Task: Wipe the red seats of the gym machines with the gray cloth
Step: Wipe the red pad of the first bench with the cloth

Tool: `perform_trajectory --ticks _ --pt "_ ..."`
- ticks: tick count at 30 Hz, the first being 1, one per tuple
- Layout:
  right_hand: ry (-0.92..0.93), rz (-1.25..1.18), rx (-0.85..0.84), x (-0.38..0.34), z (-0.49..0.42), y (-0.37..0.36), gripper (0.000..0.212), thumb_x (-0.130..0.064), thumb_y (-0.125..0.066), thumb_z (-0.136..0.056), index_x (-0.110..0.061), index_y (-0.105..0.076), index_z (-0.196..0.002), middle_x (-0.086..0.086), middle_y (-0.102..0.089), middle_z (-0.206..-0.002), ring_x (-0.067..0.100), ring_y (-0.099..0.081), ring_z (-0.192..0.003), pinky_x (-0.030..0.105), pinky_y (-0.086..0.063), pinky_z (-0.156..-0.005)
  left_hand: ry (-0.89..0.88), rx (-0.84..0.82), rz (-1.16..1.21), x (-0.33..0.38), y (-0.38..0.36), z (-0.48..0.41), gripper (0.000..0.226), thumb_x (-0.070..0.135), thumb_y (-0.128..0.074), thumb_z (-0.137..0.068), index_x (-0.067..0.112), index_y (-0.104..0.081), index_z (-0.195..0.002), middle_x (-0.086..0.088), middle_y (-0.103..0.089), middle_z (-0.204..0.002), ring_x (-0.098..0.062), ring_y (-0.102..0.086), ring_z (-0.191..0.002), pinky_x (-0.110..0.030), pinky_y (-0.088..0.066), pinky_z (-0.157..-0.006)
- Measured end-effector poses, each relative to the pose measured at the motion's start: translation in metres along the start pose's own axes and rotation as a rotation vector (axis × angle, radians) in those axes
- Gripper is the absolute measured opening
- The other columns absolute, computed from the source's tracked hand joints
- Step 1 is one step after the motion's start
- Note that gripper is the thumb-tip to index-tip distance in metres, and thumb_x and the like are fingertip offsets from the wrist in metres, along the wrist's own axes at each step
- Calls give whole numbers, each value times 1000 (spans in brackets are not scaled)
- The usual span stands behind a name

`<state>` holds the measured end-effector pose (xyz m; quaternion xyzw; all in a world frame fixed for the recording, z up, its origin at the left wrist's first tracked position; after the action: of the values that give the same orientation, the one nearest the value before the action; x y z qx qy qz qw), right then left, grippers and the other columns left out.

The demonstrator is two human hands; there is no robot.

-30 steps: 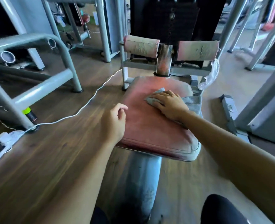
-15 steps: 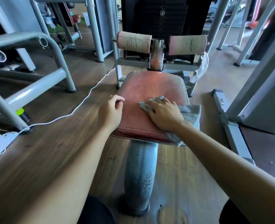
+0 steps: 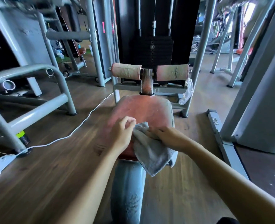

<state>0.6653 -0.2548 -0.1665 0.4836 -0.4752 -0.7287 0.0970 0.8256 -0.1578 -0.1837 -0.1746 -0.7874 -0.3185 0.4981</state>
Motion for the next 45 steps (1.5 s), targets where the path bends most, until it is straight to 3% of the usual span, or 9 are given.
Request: perform_trajectory --ticks 5,9,13,18,22,24,32,37,45 --pt "-104 -249 150 29 -22 19 43 -43 -42 -104 -17 -71 -122 7 -68 -120 26 -60 -115 28 -43 -93 -17 -165 -719 9 -39 28 65 77 -43 -83 42 -53 -137 10 -52 -140 -19 -44 -137 -54 -15 -120" --pt "-138 -524 148 47 -38 13 61 -66 -50 -84 -17 -76 -109 2 -73 -114 20 -65 -110 37 -45 -107 -3 -297 -782 7 -24 18 70 70 -52 -89 39 -42 -150 16 -40 -154 -23 -24 -152 -61 5 -121" --pt "-123 -624 107 52 -46 8 44 -51 -51 -97 -16 -75 -109 0 -73 -113 18 -64 -113 32 -45 -105 102 -482 -870 0 19 -4 68 55 -61 -92 47 -32 -153 27 -26 -162 -21 -1 -157 -64 21 -114" --pt "-60 -340 292 36 -37 4 38 -41 -42 -104 -21 -68 -124 3 -63 -128 26 -56 -118 32 -39 -99 385 -594 -158 -8 17 -7 82 57 -71 -70 33 -52 -147 7 -48 -154 -13 -40 -145 -44 -14 -128" --pt "82 3 388 27 -37 -9 39 -37 -41 -103 -25 -60 -135 -11 -55 -140 11 -42 -135 32 -29 -110 61 -233 -851 2 -3 5 70 59 -48 -98 20 -37 -156 8 -31 -164 -19 -23 -152 -30 -14 -121" --pt "98 53 407 28 -37 -10 40 -36 -41 -102 -25 -59 -136 -14 -54 -142 8 -39 -137 32 -27 -112 -15 -159 -844 2 -5 9 67 60 -47 -98 22 -43 -152 10 -37 -161 -17 -26 -150 -29 -17 -120" --pt "118 65 439 29 -35 -9 33 -33 -46 -99 -28 -67 -124 -19 -56 -136 5 -41 -133 33 -30 -108 56 -566 -511 1 20 6 80 51 -71 -86 18 -43 -153 7 -34 -161 7 -21 -138 -9 -13 -109" --pt "104 39 450 29 -35 -9 31 -33 -48 -96 -31 -69 -120 -21 -58 -135 5 -43 -131 35 -34 -107 -110 -299 -661 8 27 9 81 96 -56 -54 37 -70 -109 25 -64 -109 -6 -48 -103 -33 -43 -98" --pt "104 33 474 28 -33 -7 30 -31 -50 -94 -30 -71 -117 -20 -60 -133 6 -46 -129 34 -34 -105 -196 65 -607 16 37 35 40 60 -80 -73 28 -64 -89 13 -60 -75 -11 -59 -79 -39 -50 -70"
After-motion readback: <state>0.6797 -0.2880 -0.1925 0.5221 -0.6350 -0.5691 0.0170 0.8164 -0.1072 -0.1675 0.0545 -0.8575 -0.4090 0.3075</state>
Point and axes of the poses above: each hand's wrist, its own z-axis away from the middle knuckle, its own y-axis out of the back of the hand, x = y × z, the point moved 6 cm from there along -z, towards the middle knuckle
